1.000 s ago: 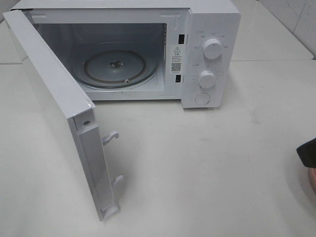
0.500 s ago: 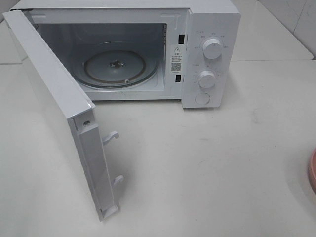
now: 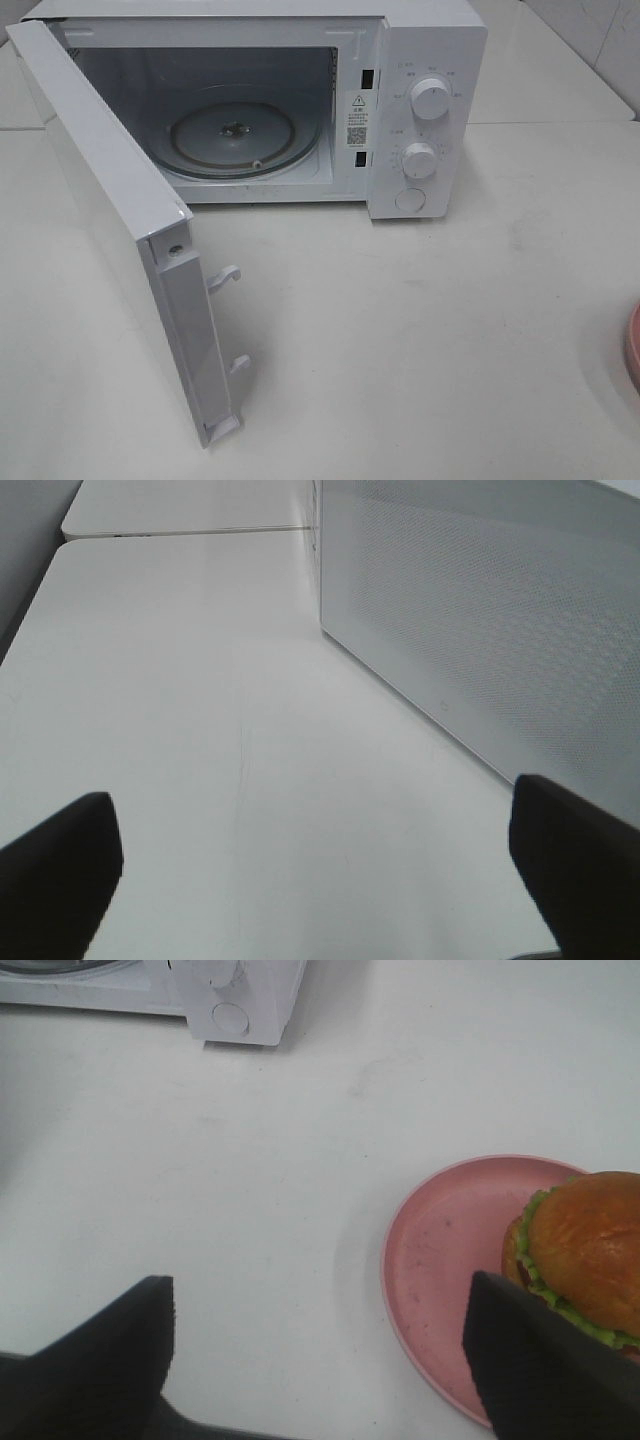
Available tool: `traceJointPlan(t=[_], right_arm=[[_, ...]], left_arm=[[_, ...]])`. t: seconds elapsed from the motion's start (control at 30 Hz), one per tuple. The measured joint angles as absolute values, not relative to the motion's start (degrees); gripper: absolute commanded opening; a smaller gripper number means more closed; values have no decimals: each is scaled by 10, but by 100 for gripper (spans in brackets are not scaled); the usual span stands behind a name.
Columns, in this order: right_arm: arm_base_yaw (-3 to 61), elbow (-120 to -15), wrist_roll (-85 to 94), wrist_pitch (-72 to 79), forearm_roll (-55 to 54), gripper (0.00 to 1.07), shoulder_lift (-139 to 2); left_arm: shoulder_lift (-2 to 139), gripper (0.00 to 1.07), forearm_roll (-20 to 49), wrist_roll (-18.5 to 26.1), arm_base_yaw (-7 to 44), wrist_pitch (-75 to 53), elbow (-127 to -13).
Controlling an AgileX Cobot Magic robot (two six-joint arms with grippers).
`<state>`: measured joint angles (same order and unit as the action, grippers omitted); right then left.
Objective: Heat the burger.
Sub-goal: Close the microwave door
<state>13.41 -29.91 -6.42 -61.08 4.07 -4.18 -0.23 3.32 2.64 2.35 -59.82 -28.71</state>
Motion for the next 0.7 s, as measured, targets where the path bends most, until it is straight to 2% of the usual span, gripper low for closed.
traceJointPlan(t=[0.2, 0.7], right_arm=[[100, -290, -58, -600, 34, 76, 2], [97, -290, -57, -600, 32, 76, 2]], left_arm=[[-2, 104, 33, 26, 23, -598, -287], [-2, 104, 33, 26, 23, -598, -287]])
